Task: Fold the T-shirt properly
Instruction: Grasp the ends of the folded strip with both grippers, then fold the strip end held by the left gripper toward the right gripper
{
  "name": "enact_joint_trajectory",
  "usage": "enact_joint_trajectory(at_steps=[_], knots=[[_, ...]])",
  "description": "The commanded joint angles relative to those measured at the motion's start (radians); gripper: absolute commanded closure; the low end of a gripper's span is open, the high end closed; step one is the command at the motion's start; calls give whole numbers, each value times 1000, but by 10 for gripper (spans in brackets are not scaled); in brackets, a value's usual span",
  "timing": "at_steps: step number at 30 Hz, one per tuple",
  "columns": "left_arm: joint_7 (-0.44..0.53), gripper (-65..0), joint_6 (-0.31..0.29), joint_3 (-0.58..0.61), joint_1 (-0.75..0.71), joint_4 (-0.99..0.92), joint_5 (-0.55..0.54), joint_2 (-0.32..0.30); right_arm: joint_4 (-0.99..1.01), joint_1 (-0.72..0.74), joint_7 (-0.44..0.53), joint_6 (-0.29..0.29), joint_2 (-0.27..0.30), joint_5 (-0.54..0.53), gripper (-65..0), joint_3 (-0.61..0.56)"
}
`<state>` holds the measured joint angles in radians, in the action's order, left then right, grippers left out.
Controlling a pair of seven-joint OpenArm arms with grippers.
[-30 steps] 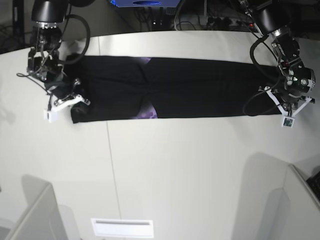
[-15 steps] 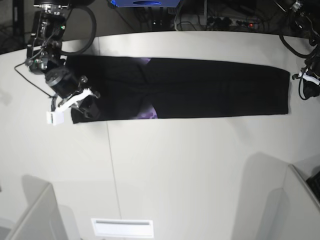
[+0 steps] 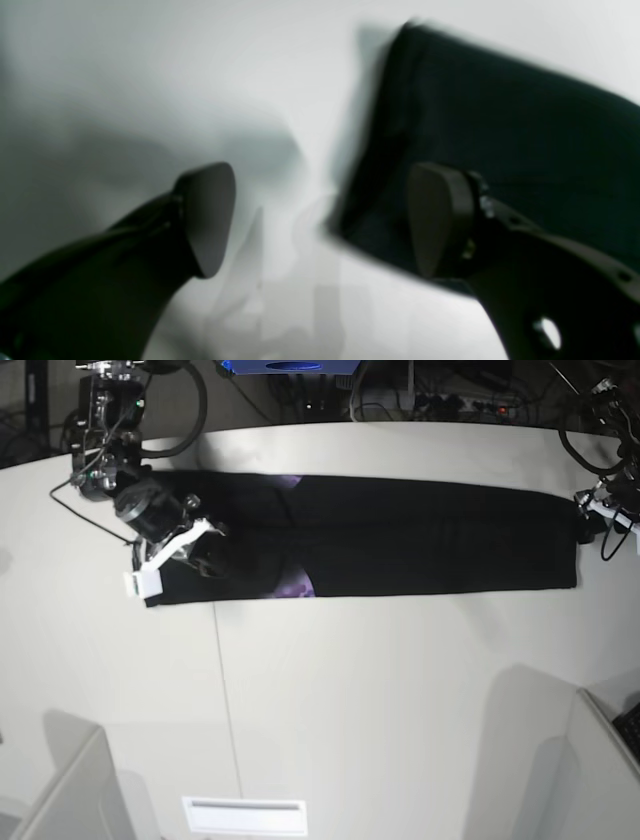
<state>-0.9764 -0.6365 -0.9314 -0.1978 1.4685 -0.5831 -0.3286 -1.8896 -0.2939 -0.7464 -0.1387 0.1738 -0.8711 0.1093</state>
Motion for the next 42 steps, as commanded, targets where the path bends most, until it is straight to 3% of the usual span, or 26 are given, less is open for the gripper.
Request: enact_joint_trajectory(at_steps=[1, 9, 15, 22, 25, 29, 42], knots=[[14, -517, -9, -10, 5, 1, -7, -25, -17, 11, 20, -8, 7, -17, 0, 2], [18, -517, -9, 54, 56, -104, -4, -27, -18, 9, 20, -8, 7, -17, 0, 0], [126, -517, -9, 148, 50, -177, -4, -27, -18, 9, 18, -8, 7, -17, 0, 0], [126, -505, -9, 154, 56, -277, -4, -28, -18, 9, 18, -8, 7, -17, 0, 0], [127, -365, -9, 160, 54, -282, -4, -36, -18, 9, 18, -8, 7, -17, 0, 0], [127, -13, -9, 157, 59, -283, -4, -43, -18, 9, 18, -8, 7, -17, 0, 0], [138, 0, -13, 156, 8, -136, -4, -86, -18, -6, 18, -8, 7, -17, 0, 3]])
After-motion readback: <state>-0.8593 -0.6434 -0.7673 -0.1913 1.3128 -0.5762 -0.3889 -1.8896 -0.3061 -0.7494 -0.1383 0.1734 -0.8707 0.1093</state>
